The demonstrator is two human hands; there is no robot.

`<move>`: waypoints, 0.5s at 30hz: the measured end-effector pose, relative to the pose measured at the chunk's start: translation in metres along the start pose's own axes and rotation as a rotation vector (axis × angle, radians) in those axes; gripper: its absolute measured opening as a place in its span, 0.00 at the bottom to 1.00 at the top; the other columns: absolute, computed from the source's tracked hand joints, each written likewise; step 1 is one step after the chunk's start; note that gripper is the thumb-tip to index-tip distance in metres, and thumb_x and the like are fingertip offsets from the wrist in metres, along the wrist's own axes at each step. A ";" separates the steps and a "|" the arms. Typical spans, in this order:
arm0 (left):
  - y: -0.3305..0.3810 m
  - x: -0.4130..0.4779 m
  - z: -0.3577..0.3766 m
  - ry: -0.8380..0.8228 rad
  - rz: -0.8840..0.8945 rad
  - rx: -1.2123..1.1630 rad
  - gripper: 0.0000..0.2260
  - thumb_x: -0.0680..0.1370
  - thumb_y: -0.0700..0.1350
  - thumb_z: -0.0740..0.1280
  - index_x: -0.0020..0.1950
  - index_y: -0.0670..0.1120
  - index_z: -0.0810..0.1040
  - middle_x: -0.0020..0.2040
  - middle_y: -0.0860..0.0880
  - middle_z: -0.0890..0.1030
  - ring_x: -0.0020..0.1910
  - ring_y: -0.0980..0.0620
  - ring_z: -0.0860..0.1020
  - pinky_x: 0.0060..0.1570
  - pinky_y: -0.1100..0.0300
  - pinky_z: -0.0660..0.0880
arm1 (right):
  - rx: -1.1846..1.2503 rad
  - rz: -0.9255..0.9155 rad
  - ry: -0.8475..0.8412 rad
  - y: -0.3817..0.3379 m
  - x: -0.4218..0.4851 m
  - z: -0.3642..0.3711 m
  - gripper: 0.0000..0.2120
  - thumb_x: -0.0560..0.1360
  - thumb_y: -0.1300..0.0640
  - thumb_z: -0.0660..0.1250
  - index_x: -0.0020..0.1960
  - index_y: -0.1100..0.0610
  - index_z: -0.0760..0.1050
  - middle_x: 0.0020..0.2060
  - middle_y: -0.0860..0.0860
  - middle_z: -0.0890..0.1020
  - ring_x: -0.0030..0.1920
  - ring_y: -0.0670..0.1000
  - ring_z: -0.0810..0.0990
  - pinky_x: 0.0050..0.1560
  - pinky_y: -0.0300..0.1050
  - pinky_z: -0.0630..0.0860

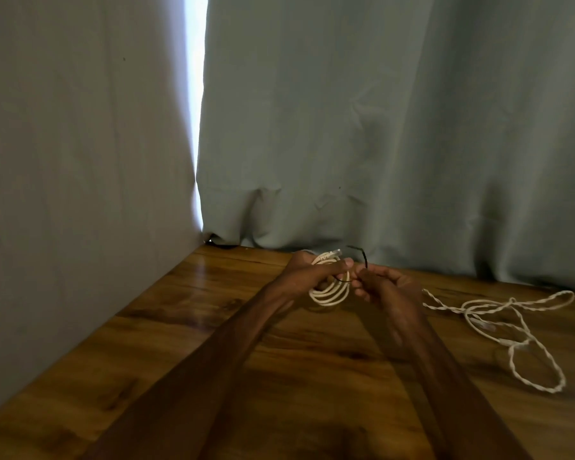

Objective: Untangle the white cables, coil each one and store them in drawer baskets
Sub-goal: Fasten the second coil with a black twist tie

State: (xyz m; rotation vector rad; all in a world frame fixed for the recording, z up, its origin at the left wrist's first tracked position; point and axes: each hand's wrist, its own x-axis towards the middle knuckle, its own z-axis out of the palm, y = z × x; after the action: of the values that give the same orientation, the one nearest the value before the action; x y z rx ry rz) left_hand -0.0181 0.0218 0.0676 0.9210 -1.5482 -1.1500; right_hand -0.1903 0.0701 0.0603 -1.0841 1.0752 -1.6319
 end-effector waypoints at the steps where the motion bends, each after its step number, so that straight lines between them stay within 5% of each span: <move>1: -0.001 0.001 0.000 0.015 0.005 0.004 0.16 0.74 0.53 0.78 0.42 0.40 0.86 0.36 0.43 0.80 0.35 0.49 0.75 0.36 0.60 0.71 | 0.017 0.028 -0.005 0.000 0.002 -0.001 0.08 0.77 0.65 0.71 0.56 0.65 0.82 0.45 0.61 0.87 0.39 0.51 0.86 0.36 0.38 0.82; 6: -0.007 0.009 -0.003 0.093 0.050 0.050 0.12 0.76 0.49 0.76 0.40 0.41 0.84 0.32 0.46 0.78 0.28 0.57 0.74 0.31 0.66 0.70 | -0.034 0.103 0.001 -0.009 -0.003 0.002 0.10 0.77 0.70 0.65 0.53 0.58 0.79 0.42 0.55 0.88 0.38 0.50 0.85 0.34 0.39 0.78; 11: -0.018 0.008 -0.001 0.069 0.120 0.116 0.10 0.78 0.45 0.75 0.46 0.37 0.85 0.38 0.47 0.84 0.34 0.59 0.81 0.36 0.66 0.76 | -0.633 -0.171 -0.186 -0.002 -0.017 0.007 0.16 0.69 0.75 0.71 0.39 0.54 0.83 0.36 0.47 0.86 0.40 0.46 0.85 0.37 0.33 0.77; 15: -0.021 0.007 -0.002 0.023 0.169 0.151 0.09 0.79 0.43 0.73 0.39 0.46 0.83 0.34 0.53 0.83 0.34 0.59 0.80 0.37 0.64 0.75 | -0.682 -0.242 -0.224 0.007 -0.015 0.011 0.19 0.63 0.78 0.69 0.36 0.54 0.84 0.33 0.44 0.86 0.37 0.42 0.84 0.37 0.32 0.77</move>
State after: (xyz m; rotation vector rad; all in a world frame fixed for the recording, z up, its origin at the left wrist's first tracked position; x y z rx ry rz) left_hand -0.0179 0.0089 0.0491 0.8800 -1.6776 -0.9110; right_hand -0.1749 0.0805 0.0539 -1.8526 1.4319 -1.2918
